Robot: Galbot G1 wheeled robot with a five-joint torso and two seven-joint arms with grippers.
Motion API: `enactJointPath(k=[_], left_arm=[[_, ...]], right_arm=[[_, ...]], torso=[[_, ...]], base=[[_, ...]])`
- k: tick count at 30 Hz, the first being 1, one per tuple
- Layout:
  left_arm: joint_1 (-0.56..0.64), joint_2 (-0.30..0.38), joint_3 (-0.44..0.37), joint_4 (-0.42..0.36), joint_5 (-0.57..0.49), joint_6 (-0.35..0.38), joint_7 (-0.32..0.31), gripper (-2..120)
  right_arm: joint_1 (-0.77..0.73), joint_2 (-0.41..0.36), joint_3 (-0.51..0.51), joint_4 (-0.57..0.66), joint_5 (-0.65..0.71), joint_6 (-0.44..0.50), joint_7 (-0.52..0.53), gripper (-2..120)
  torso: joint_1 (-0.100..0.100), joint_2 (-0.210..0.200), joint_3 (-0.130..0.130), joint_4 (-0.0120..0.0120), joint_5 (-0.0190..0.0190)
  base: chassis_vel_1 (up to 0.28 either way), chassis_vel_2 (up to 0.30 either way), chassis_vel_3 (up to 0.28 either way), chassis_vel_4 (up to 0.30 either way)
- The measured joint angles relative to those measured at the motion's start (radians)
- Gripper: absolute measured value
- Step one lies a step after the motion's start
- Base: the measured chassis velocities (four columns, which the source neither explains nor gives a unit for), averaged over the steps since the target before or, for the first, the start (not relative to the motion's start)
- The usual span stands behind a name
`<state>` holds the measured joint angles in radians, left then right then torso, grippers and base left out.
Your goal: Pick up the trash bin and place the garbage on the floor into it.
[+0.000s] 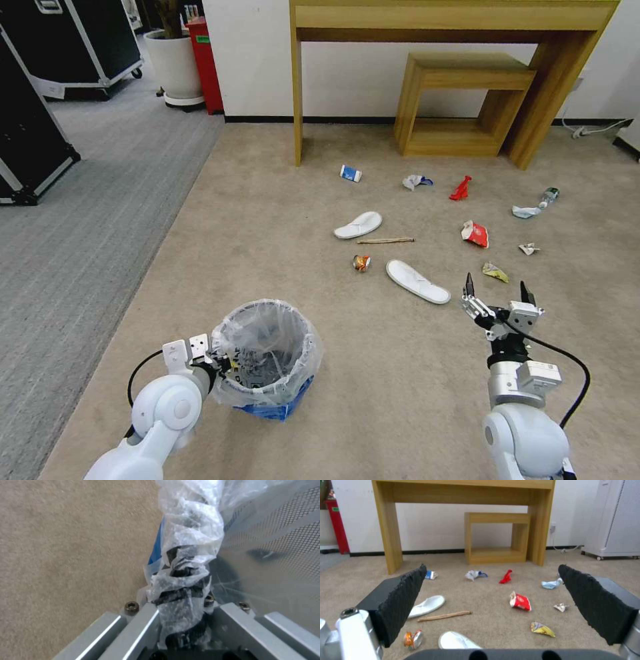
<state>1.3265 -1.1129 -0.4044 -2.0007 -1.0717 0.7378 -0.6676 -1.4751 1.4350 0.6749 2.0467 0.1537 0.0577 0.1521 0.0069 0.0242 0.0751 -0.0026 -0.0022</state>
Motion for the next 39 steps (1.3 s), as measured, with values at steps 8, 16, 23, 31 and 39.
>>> enactJointPath(k=[8, 16, 23, 31, 39], left_arm=[[0.012, 0.017, -0.084, -0.069, -0.061, 0.000, -0.002, 0], [0.045, 0.062, -0.154, -0.140, -0.107, -0.004, -0.011, 0], [0.079, 0.091, -0.203, -0.188, -0.125, -0.009, -0.014, 0], [0.085, 0.120, -0.216, -0.197, -0.156, -0.011, -0.032, 0], [0.075, 0.116, -0.201, -0.175, -0.157, -0.012, -0.033, 0]], right_arm=[[-0.018, -0.002, 0.000, 0.009, -0.002, -0.004, 0.002, 100], [-0.030, -0.001, 0.000, 0.026, -0.001, -0.005, 0.004, 100], [-0.034, -0.002, 0.004, 0.039, 0.005, -0.007, 0.004, 100], [-0.033, 0.001, 0.008, 0.048, 0.018, -0.016, 0.005, 100], [-0.030, 0.004, 0.006, 0.066, 0.034, -0.057, 0.027, 100]], torso=[[0.000, 0.000, -0.001, 0.0003, 0.0017], [0.000, 0.001, -0.001, 0.0005, 0.0021], [0.000, 0.001, -0.001, 0.0005, 0.0022], [0.000, 0.001, -0.001, 0.0005, 0.0022], [0.000, 0.001, -0.001, 0.0004, 0.0022]], base=[[0.000, 0.000, 0.000, 0.000], [0.000, 0.000, 0.000, 0.000], [0.000, 0.000, 0.000, 0.000], [0.000, 0.000, 0.000, 0.000], [0.000, 0.000, 0.000, 0.000]])
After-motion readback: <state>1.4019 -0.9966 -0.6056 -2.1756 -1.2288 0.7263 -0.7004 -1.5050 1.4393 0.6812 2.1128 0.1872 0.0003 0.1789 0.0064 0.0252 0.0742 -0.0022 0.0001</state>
